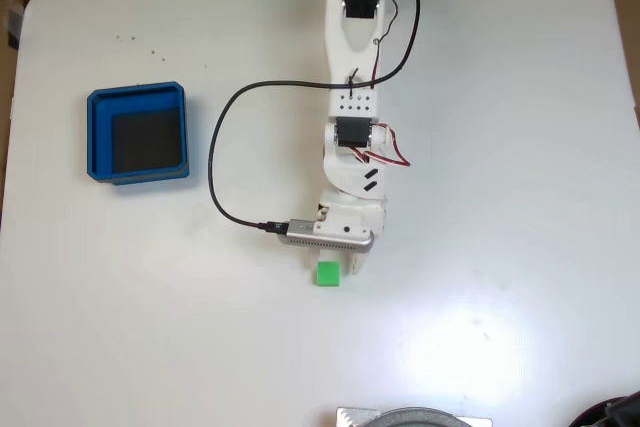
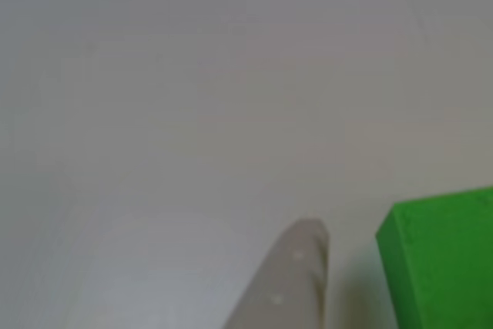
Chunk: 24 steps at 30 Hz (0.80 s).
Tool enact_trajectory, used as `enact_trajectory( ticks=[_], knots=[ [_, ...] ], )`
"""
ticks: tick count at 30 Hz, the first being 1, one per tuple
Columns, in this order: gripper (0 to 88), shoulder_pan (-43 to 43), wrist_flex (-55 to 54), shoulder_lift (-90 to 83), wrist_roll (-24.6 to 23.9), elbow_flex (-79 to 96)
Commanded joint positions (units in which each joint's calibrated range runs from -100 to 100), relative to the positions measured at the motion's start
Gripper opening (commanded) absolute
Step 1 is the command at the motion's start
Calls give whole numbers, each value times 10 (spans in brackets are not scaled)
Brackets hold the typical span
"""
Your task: Pick up green cube and drop it in the blue box
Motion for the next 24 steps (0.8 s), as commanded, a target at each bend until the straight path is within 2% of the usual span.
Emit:
enact_trajectory(
  ticks=[1,24],
  knots=[
    [280,1,-65,-8,1,-39],
    [278,6,-70,36,1,-38]
  ],
)
